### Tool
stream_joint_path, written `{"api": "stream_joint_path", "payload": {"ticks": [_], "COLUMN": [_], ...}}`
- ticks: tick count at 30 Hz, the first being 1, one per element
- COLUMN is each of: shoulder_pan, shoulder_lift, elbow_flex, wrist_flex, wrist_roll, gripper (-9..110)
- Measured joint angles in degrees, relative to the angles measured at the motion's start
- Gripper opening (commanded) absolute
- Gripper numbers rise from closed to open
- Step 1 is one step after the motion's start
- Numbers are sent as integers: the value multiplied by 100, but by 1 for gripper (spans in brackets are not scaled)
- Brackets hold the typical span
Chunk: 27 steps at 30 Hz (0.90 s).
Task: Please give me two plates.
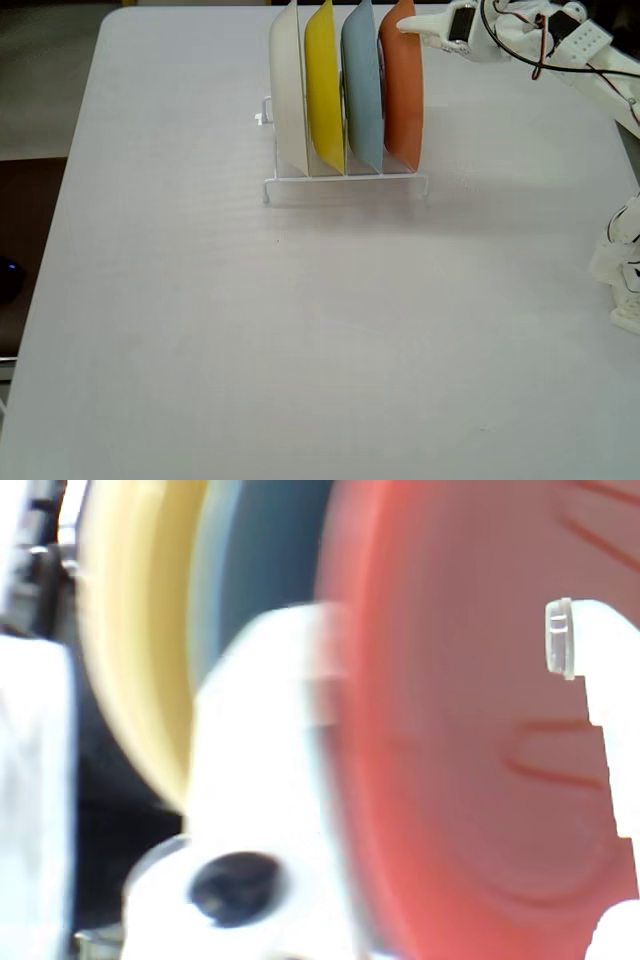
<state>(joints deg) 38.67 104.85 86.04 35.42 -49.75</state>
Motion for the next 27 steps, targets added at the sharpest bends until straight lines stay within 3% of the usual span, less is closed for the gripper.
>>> {"api": "stream_joint_path", "payload": {"ticks": [4, 16, 27], "shoulder_pan": [0, 229, 615], "shoulder_lift": [-149, -431, -141], "elbow_flex": [-439, -3076, -3902], "wrist_flex": [290, 2804, 3340], "wrist_roll": [229, 773, 949], "gripper": [0, -1, -1]}}
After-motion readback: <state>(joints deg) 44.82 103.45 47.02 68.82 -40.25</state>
